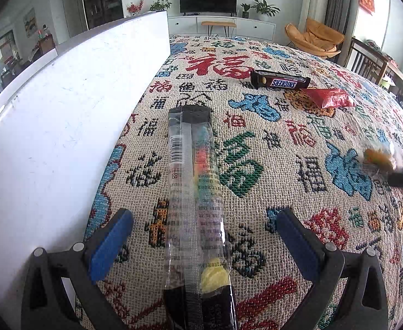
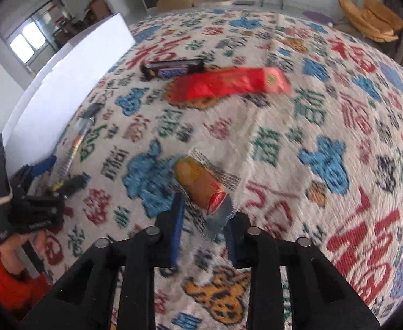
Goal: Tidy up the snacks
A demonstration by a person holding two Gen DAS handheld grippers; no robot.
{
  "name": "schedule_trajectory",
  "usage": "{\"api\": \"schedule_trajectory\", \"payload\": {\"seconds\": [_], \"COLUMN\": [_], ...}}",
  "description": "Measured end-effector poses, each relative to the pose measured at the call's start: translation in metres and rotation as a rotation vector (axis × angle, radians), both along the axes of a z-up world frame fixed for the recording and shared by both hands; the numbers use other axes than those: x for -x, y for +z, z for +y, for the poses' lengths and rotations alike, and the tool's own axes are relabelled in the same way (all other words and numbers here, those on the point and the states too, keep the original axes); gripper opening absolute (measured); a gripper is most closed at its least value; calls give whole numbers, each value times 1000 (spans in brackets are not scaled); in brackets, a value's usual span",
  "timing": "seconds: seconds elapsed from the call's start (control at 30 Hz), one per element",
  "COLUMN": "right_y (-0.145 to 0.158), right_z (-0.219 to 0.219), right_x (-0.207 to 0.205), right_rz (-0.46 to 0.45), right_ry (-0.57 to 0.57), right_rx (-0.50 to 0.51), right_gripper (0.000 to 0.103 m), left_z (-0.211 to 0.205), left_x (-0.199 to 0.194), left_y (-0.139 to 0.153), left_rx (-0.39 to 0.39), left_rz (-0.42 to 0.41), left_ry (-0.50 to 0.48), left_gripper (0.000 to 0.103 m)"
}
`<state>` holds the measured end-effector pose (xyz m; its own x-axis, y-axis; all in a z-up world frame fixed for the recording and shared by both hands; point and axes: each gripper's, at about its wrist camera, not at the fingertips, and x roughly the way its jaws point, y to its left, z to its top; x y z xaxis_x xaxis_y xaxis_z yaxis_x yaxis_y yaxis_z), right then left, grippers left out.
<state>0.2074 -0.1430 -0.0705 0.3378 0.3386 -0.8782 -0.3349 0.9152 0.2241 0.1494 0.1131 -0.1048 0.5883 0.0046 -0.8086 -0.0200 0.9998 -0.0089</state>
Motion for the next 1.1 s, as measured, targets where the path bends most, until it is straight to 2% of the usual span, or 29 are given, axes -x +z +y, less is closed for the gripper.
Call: {"api": "schedule_trajectory", "payload": {"seconds": [0.13,0.2,0.27,0.37,0.5,0.57,0.67,1.1], "right_y": [-8,-10,-12,-15,-18,-17,-16,-18], "right_z": [-42,-47,-45,-32,-4,-4,-11,-7], "right_x": [31,42,51,58,58,60,58,57], "right_rz": [-89,-130,-181,-239,-257,-268,-251,-253], "right_ry": [-92,-128,-134,-121,-71,-78,-90,-88], "right_rx": [-87,-78,-69,-16,156,179,132,145], "right_gripper": [52,66,67,75,84,86,86,87], "left_z": [1,0,0,0,0,1,0,0], "left_x": [0,0,0,0,0,0,0,0], "left_y": [0,0,0,0,0,0,0,0], "left_rx": [0,0,0,0,0,0,0,1], "left_rz": [0,0,0,0,-1,-1,-1,-1], "left_ry": [0,0,0,0,0,0,0,-1], "left_gripper": [103,103,103,103,103,103,103,103]}}
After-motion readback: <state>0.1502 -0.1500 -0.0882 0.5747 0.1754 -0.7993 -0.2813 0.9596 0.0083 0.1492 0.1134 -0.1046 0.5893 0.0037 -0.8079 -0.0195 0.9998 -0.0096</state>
